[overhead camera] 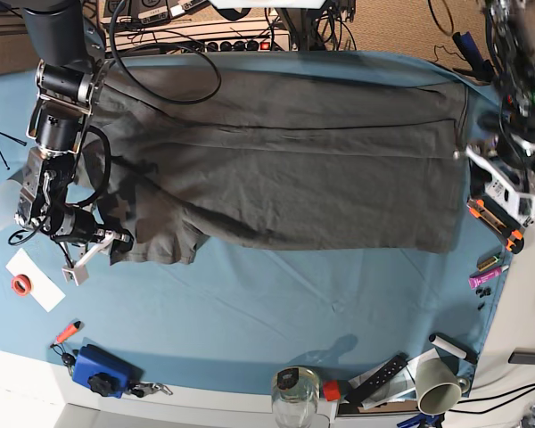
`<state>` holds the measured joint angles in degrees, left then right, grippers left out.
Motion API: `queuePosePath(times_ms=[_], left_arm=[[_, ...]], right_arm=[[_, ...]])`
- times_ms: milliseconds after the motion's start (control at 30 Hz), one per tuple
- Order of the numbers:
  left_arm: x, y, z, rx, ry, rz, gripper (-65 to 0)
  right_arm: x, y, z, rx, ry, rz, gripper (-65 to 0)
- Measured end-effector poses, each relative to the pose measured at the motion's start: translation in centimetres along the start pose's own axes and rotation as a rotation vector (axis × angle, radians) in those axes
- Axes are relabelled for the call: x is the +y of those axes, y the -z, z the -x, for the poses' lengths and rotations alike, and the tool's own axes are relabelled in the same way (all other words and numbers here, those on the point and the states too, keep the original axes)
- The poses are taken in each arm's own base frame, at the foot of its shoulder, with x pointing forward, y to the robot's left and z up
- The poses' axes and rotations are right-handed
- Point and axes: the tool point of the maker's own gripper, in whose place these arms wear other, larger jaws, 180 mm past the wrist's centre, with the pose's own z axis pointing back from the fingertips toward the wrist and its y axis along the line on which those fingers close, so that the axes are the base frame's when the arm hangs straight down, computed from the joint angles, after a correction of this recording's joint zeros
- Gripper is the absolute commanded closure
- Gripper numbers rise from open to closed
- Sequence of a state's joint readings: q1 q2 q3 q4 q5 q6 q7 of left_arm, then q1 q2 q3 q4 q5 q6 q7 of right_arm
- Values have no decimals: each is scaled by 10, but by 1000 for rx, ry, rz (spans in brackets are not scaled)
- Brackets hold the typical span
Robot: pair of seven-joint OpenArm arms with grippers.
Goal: Fold the T-shirt properly
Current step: 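Grasp the sleeve corner with the right gripper and pull it outward, then hold both shirt sides and fold the hem half over toward the collar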
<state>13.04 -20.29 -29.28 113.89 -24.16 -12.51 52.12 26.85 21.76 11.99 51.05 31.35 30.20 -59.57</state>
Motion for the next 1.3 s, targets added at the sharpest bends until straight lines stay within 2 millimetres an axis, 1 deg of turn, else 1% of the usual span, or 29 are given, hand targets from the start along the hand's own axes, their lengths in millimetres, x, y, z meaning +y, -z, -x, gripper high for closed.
queuePosePath(times_ms=[67, 133, 200, 267, 333, 367, 467, 567, 633, 700, 767, 867, 933, 1000, 1100, 1233, 1267, 1300], left_arm=[[2, 12, -3, 0, -44, 15, -373], [-1, 23, -6, 2, -98, 58, -373], [-2, 33, -7, 15, -132, 88, -373], [0, 43, -9, 24, -160, 94, -373], [2, 51, -13, 21, -198, 111, -373], [0, 55, -15, 18, -190, 131, -373], [-12, 69, -21, 25, -189, 183, -373], [-31, 86, -21, 68, -150, 221, -373], [-37, 99, -16, 118, -118, 195, -371], [-29, 112, -11, 170, -111, 114, -371], [-24, 121, -12, 195, -104, 83, -371], [-22, 131, -11, 222, -124, 79, -371], [-22, 136, -2, 252, -139, 86, -369], [-21, 140, 9, 283, -157, 82, -347], [-19, 146, 10, 286, -203, 97, -312], [-21, 149, 13, 277, -232, 132, -304], [-21, 150, 12, 276, -231, 132, -290], [-20, 150, 12, 277, -229, 130, -265]], right_arm=[[0, 0, 0, 3, 0, 0, -232], [-1, -1, 0, 5, -2, 2, -232], [-1, -1, 0, 8, -5, 7, -232], [-2, -1, 0, 9, -7, 9, -232], [-2, -1, 0, 9, -7, 10, -232], [-2, -1, 1, 9, -7, 10, -232], [-2, -1, 0, 9, -8, 10, -232], [-2, -1, 0, 9, -8, 10, -232], [-2, -1, 1, 10, -8, 10, -232], [-2, -1, 1, 9, -10, 8, -232], [-2, -1, 1, 10, -8, 10, -232], [-2, -1, 1, 10, -7, 10, -232], [-2, -1, 1, 10, -8, 10, -232], [-2, -1, 1, 10, -7, 9, -232], [-2, -1, 1, 9, -8, 9, -232], [-2, -1, 1, 9, -8, 10, -229], [-2, -1, 1, 10, -8, 10, -208], [-2, -1, 1, 10, -9, 12, -166]])
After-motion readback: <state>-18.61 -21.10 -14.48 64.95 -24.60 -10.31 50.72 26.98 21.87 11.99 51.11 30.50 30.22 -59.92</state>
